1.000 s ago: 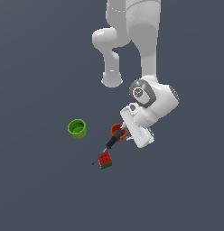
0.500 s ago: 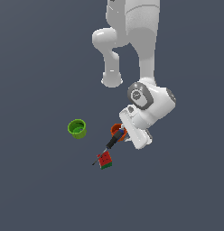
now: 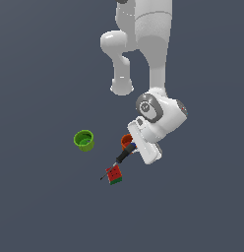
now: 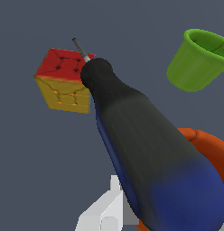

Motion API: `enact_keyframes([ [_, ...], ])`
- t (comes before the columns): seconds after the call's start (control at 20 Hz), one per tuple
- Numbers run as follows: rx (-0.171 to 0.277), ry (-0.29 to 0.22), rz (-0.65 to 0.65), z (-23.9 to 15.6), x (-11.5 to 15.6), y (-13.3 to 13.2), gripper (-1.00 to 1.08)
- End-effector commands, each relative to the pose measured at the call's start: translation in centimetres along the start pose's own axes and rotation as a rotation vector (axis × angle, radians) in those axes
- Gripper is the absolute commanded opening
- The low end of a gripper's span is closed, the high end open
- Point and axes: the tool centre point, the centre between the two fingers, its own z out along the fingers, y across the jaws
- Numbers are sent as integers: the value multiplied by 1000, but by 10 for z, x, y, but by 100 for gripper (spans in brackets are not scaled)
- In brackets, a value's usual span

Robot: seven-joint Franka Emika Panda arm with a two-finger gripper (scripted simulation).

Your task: Pick up a designated object from a clutter of objects.

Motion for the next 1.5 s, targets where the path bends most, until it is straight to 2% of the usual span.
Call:
enact_keyframes([
  [0.0, 0, 0, 0, 0, 0, 0, -100],
  [0.4, 0, 0, 0, -2, 2, -1, -100],
  [0.7, 0, -2, -1, -21, 15, -6, -100],
  [1.0, 0, -5, -2, -59, 43, -17, -100],
  [1.45, 0, -8, -3, -136, 98, -41, -100],
])
